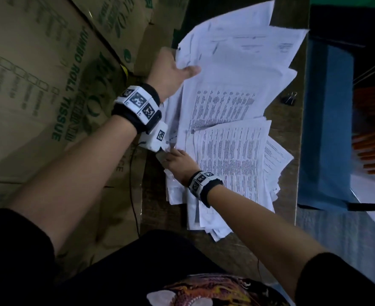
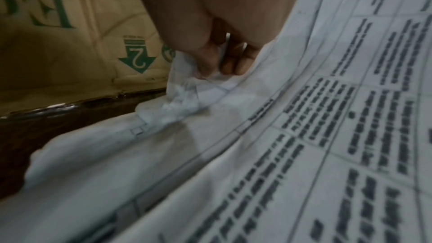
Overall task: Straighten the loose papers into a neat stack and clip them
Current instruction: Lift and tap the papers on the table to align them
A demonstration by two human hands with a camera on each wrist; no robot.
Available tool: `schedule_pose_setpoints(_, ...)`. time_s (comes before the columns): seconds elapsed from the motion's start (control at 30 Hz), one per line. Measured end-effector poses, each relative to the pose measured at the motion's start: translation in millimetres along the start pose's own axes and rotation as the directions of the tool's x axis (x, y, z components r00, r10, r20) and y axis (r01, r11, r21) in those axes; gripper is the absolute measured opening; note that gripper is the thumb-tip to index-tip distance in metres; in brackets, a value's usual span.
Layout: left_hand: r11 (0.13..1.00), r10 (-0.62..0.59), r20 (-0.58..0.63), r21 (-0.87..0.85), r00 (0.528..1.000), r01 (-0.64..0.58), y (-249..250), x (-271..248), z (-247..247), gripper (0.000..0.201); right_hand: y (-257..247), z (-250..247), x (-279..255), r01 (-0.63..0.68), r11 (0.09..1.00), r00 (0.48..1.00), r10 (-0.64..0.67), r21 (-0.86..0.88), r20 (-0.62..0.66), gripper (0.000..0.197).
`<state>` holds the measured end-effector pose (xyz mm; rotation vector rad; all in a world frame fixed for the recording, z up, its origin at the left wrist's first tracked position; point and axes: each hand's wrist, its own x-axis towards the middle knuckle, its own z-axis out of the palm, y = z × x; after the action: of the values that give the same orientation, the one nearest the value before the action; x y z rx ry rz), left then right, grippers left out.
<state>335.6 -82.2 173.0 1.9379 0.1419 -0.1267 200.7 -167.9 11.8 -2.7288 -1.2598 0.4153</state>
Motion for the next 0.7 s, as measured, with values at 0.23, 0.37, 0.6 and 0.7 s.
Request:
schedule_pose_setpoints(0.23,0.993,-0.044,-0.163,-0.119,0.986,0.025,-6,-12,-14,0.035,-9,2,-6,-0.016,1.0,0.998,0.015,0.015,0.056,0.038)
schedule_pose_setpoints(0.37,0.98,-0.024,-0.222,-0.197,0.975,-0.021,9,-16,-30,0.051,-24,27,-27,0.073,0.997,0.997,-0.072,-0.038,0.013,0.04)
schedule_pose_setpoints(0.6,0.962,0.164,-0.251,-0.173,0.954,-0.21,49,-32,-54,0.043,-24,33,-39,0.036,0.975,0.997,-0.052,0.221,0.064,0.047)
schedule_pose_setpoints(0.7,0.917,0.304,-0.282,-0.172,0.91,-0.359,67,-44,-70,0.035,-13,33,-57,0.132,0.954,0.99,-0.111,0.269,-0.092,0.064)
